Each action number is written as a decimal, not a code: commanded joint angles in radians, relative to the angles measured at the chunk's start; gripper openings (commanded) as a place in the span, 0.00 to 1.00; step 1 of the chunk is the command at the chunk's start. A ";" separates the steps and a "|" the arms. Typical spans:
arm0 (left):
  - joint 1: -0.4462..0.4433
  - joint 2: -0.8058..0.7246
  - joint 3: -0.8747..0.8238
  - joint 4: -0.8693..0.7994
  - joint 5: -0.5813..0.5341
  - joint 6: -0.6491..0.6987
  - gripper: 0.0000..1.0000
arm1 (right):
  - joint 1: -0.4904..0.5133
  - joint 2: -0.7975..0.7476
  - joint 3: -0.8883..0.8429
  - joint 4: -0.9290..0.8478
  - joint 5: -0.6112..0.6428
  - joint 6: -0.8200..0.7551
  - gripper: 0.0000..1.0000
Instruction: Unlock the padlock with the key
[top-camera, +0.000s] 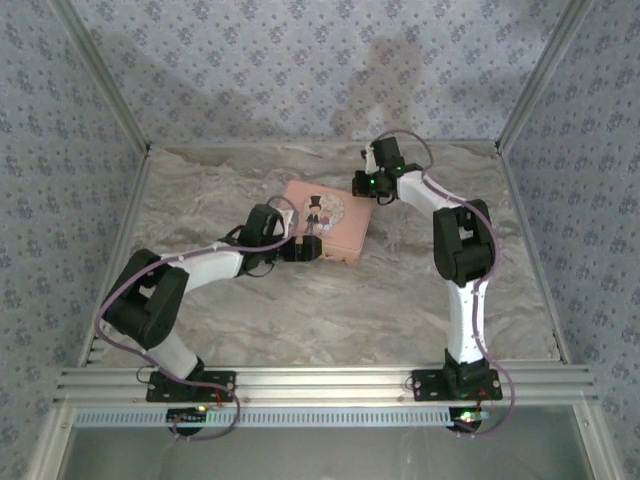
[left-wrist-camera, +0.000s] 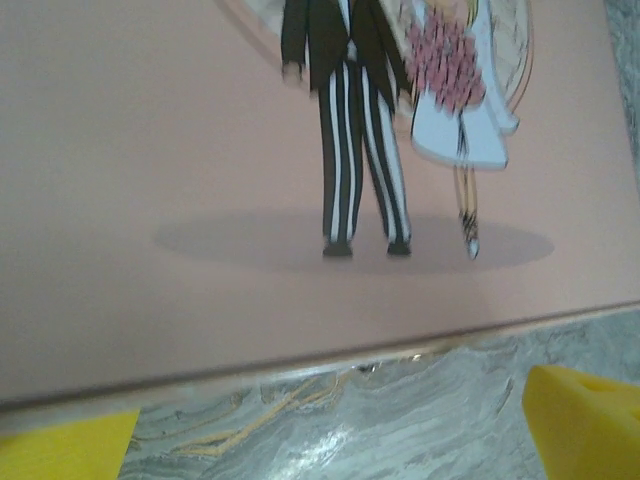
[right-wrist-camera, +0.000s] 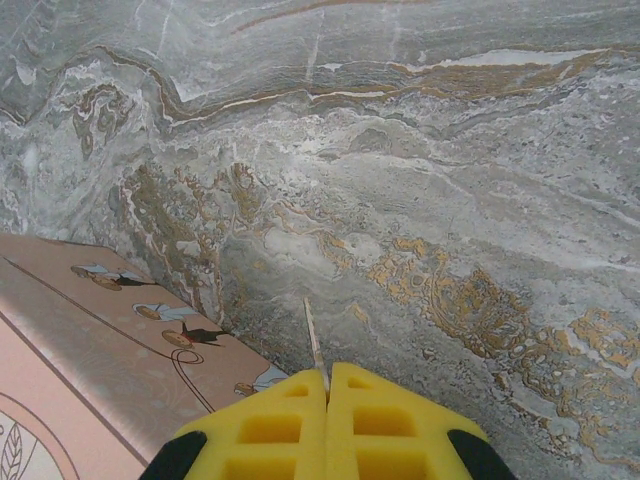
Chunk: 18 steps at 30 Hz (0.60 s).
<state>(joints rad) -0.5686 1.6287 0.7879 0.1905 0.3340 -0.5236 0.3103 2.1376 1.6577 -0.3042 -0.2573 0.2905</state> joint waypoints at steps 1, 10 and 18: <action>-0.044 -0.036 -0.134 0.268 -0.038 0.017 0.98 | 0.017 -0.028 -0.031 -0.024 0.009 -0.025 0.00; -0.042 0.019 -0.224 0.512 -0.022 0.055 0.98 | 0.036 -0.037 -0.056 -0.013 0.019 -0.036 0.00; -0.040 0.129 -0.139 0.530 0.094 0.085 0.92 | 0.048 -0.044 -0.069 -0.009 0.030 -0.039 0.00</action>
<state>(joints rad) -0.6083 1.7161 0.5949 0.6506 0.3386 -0.4667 0.3347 2.1128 1.6142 -0.2607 -0.2218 0.2718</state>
